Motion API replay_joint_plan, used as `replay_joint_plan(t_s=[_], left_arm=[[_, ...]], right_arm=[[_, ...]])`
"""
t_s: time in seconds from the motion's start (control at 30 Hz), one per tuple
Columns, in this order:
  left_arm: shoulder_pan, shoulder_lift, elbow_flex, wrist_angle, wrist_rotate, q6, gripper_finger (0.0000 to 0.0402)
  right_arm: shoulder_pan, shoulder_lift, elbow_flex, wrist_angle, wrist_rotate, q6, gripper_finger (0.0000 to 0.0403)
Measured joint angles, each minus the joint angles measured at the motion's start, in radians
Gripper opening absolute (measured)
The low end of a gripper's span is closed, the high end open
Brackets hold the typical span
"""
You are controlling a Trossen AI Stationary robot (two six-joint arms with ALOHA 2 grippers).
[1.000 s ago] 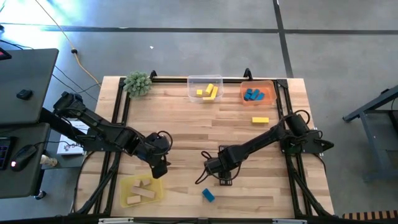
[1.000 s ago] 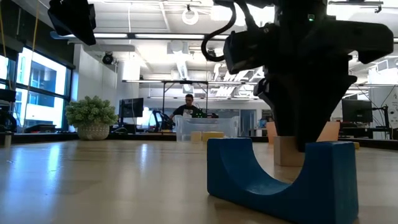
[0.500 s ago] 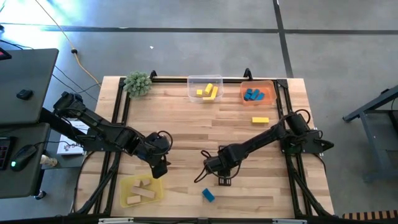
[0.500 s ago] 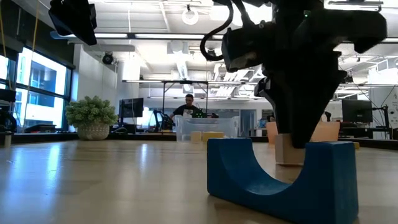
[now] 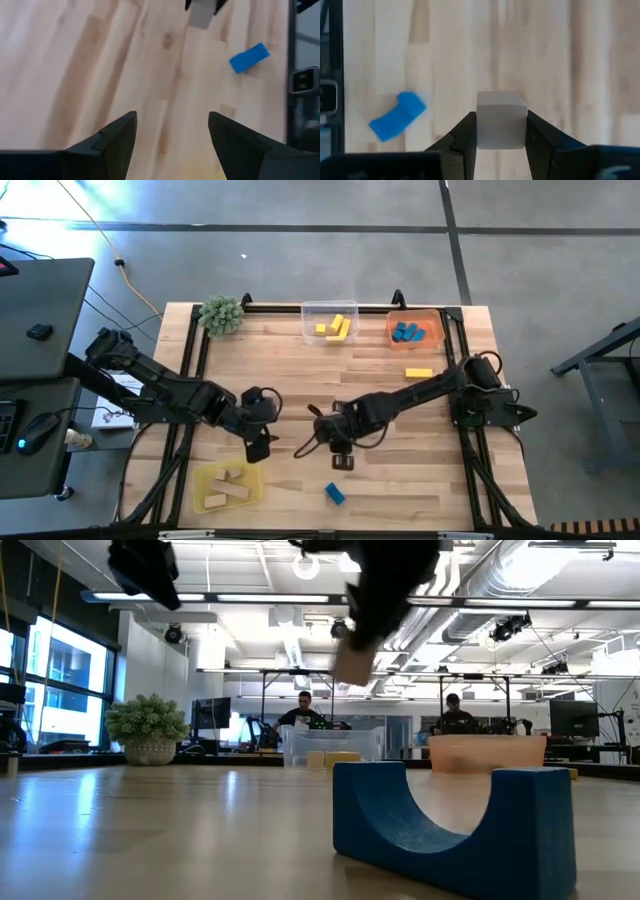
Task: Sort & place blocks by color
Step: Put the brown block into the yellow bin
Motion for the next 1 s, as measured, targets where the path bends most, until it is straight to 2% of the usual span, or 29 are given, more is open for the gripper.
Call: replay_joint_plan(t_s=[0.13, 0.47, 0.8, 1.0], left_arm=[[0.038, 0.000, 0.000, 0.023, -0.044, 0.128, 0.0236], [0.210, 0.000, 0.000, 0.082, -0.029, 0.392, 0.0236], [0.391, 0.000, 0.000, 0.192, 0.098, 0.577, 0.0236], [0.476, 0.000, 0.000, 0.247, 0.188, 0.629, 0.0236]], right_arm=[[-0.034, 0.000, 0.069, -0.034, 0.040, -0.055, 0.0103], [-0.149, -0.001, 0.211, -0.120, 0.044, -0.175, 0.0103], [-0.242, -0.001, 0.305, -0.165, 0.038, -0.270, 0.0103], [-0.284, -0.001, 0.339, -0.171, 0.038, -0.284, 0.0103]])
